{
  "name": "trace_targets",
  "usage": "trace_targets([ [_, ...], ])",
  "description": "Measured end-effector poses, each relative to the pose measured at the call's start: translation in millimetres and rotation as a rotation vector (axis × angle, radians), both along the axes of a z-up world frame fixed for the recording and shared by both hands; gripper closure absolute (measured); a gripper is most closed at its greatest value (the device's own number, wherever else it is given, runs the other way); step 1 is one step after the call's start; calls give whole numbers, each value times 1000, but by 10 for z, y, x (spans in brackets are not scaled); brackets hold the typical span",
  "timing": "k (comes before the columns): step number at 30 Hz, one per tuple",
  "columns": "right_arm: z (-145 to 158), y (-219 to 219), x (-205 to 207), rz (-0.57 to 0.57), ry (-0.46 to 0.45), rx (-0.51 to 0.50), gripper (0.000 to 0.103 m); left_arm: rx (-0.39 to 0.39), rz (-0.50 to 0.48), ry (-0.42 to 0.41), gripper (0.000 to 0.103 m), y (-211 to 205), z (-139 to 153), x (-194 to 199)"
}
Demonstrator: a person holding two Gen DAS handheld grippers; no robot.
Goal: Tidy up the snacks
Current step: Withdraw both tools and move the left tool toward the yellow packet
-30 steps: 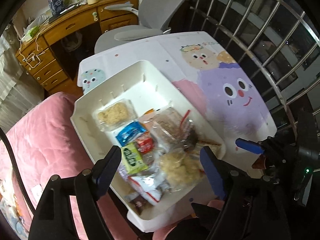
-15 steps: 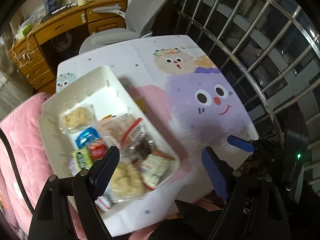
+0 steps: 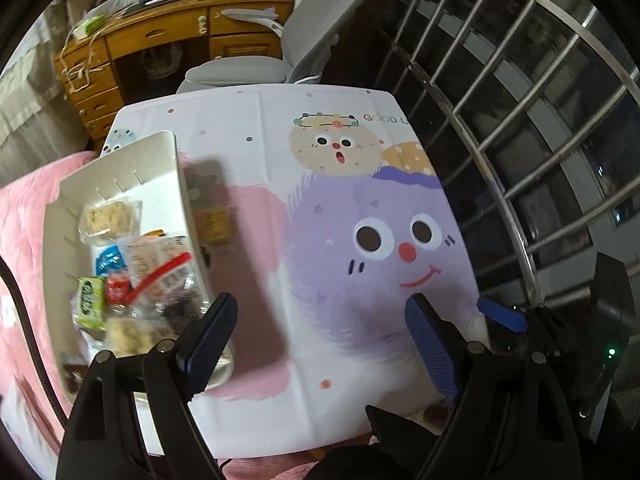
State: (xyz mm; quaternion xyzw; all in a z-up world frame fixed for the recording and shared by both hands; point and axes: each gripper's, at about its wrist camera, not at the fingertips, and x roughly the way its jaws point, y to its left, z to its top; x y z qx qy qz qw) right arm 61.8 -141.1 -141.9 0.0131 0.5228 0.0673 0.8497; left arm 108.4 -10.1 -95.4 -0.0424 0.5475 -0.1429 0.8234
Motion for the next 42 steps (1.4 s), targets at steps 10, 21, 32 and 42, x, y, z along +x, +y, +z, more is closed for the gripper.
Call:
trace_targets([
  [10, 25, -671, 258, -1, 33, 68, 12, 21, 236, -3, 18, -289, -154, 125],
  [21, -191, -819, 531, 60, 132, 120, 11, 64, 533, 46, 18, -269, -530, 433],
  [32, -516, -935, 797, 96, 274, 96, 11, 108, 913, 73, 18, -147, -987, 822],
  [42, -747, -1063, 1072, 76, 331, 105, 11, 137, 1140, 78, 9, -33, -1434, 960],
])
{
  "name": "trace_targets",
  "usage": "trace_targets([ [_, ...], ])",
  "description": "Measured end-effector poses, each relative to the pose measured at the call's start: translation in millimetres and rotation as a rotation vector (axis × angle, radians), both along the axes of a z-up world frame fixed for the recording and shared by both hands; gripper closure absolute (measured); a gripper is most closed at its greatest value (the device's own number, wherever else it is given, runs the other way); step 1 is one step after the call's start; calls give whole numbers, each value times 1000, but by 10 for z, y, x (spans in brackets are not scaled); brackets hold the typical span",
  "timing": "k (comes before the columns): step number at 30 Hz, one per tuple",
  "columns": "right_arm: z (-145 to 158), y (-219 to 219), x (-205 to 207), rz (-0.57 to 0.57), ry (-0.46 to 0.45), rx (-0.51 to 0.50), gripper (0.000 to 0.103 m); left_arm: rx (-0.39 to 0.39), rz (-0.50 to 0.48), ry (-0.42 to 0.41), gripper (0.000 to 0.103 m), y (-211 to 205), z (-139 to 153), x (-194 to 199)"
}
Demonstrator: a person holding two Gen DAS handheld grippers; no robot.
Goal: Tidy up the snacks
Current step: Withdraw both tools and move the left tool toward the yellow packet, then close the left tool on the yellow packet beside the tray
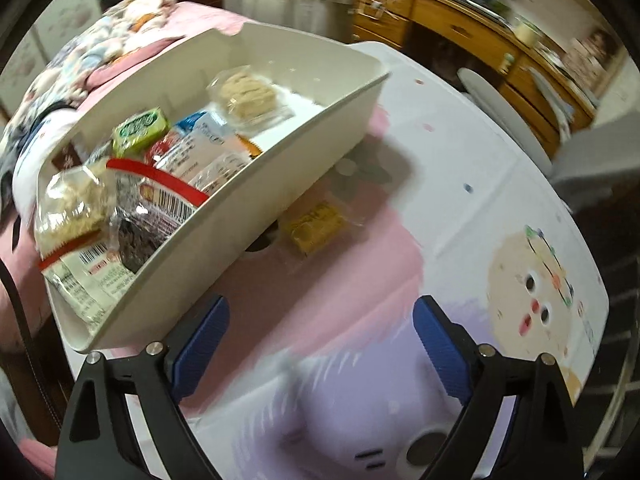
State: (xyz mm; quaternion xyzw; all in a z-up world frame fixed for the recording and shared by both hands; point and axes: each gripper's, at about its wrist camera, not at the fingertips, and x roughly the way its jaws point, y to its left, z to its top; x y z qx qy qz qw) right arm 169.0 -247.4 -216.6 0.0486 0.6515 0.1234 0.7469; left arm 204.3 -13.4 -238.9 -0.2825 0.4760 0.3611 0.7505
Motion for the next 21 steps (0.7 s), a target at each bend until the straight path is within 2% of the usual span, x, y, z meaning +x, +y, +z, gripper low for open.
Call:
trace_targets([
  [11, -243, -35, 228, -47, 1, -48, 10, 6, 96, -34, 8, 154, -387, 162],
  [14, -314, -41, 272, -50, 19, -63, 10, 16, 113, -50, 8, 162, -435, 199],
  [18, -377, -46, 315, -48, 34, -78, 10, 70, 119, -72, 8, 143, -428, 258],
  [21, -437, -38, 345, -47, 50, -83, 10, 72, 130, -74, 8, 142, -467, 313],
])
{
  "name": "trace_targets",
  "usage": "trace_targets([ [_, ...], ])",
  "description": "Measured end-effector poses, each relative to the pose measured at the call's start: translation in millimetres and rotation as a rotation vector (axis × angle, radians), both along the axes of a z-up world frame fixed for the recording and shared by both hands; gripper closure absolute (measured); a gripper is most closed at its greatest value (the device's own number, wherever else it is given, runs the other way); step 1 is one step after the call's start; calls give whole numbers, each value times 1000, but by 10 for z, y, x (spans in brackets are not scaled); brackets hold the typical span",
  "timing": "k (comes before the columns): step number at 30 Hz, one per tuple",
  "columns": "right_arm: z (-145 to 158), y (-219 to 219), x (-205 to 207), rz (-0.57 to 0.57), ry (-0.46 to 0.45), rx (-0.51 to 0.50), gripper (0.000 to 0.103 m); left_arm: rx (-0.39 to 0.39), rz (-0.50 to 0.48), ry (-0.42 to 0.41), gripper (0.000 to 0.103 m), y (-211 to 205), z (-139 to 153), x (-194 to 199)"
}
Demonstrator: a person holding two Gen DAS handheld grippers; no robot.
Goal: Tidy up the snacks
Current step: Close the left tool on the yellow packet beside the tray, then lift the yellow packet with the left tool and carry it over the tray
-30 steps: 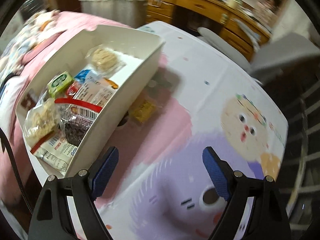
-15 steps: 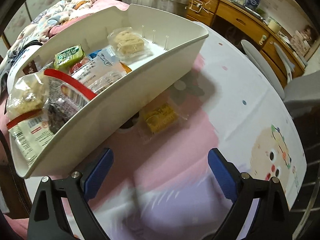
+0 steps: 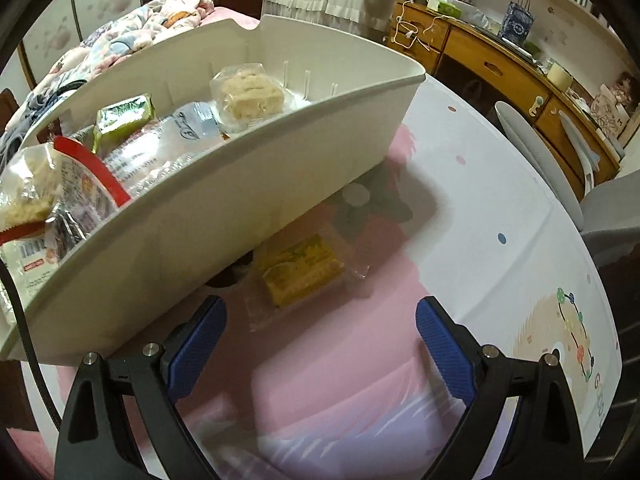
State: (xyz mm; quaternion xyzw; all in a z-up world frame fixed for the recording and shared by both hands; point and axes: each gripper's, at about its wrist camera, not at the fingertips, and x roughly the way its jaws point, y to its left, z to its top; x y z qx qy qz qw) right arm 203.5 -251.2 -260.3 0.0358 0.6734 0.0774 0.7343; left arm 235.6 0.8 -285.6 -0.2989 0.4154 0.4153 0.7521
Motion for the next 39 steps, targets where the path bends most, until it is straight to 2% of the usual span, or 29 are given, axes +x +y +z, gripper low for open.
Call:
trace_targets([
  [13, -107, -5, -25, 14, 29, -13, 9, 47, 71, 26, 8, 155, -172, 77],
  [21, -68, -30, -60, 10, 21, -28, 9, 66, 61, 43, 8, 152, -182, 155],
  [24, -25, -37, -58, 15, 12, -31, 9, 78, 42, 50, 14, 137, -195, 167],
  [29, 82, -26, -43, 4, -20, -40, 9, 113, 6, 28, 39, 138, -165, 133],
  [32, 127, -50, -29, -3, -30, -52, 9, 111, -27, 23, 47, 177, -152, 124],
  [39, 227, -68, 33, 15, -61, -150, 9, 109, -104, 52, 51, 200, -127, 131],
])
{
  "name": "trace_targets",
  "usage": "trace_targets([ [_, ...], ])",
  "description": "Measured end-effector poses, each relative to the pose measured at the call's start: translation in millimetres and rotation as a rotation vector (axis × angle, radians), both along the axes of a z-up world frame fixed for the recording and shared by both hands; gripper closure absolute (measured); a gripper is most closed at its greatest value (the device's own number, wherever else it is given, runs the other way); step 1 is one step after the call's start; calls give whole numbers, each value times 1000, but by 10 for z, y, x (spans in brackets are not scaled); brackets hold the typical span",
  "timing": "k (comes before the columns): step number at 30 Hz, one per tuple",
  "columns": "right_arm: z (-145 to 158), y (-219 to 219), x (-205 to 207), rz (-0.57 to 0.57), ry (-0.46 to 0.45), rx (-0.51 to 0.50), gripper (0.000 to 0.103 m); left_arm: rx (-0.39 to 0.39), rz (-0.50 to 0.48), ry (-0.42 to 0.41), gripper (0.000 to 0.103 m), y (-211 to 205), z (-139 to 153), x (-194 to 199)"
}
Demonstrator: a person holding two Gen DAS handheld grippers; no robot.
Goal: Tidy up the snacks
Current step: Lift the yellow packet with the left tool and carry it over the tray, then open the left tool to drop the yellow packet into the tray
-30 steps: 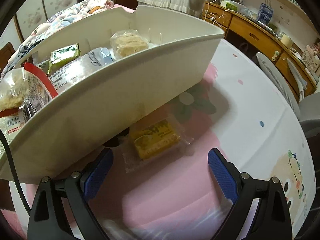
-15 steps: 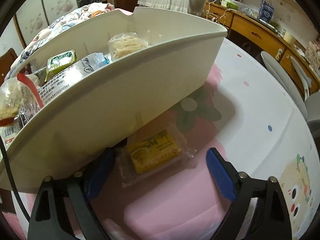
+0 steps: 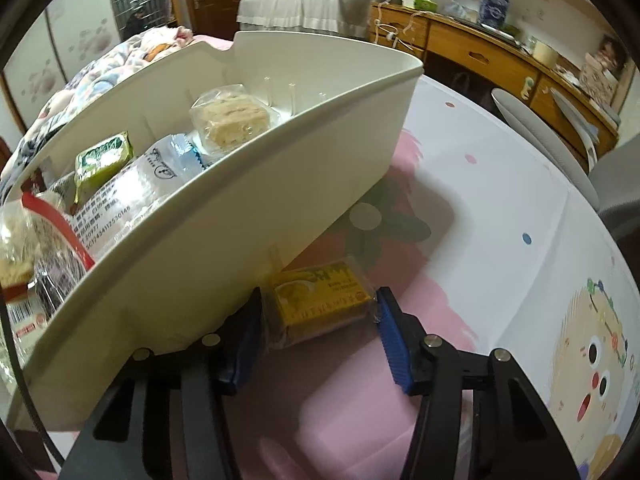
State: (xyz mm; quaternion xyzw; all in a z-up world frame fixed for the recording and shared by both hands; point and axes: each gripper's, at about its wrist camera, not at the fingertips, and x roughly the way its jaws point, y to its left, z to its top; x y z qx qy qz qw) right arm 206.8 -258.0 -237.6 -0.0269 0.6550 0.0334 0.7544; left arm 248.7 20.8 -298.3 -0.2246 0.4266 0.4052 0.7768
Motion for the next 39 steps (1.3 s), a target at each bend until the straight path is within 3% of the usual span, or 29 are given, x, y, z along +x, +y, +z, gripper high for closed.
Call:
trace_targets([
  [5, 58, 75, 49, 9, 1, -58, 9, 5, -40, 33, 51, -22, 26, -19],
  [17, 207, 198, -50, -40, -45, -22, 9, 27, -238, 18, 52, -244, 475, -305],
  [28, 410, 192, -487, -105, -105, 53, 9, 32, -409, -29, 52, -307, 1058, -932],
  [39, 467, 412, -924, -127, -100, 116, 9, 28, -534, -99, 51, 4, 1561, -1501],
])
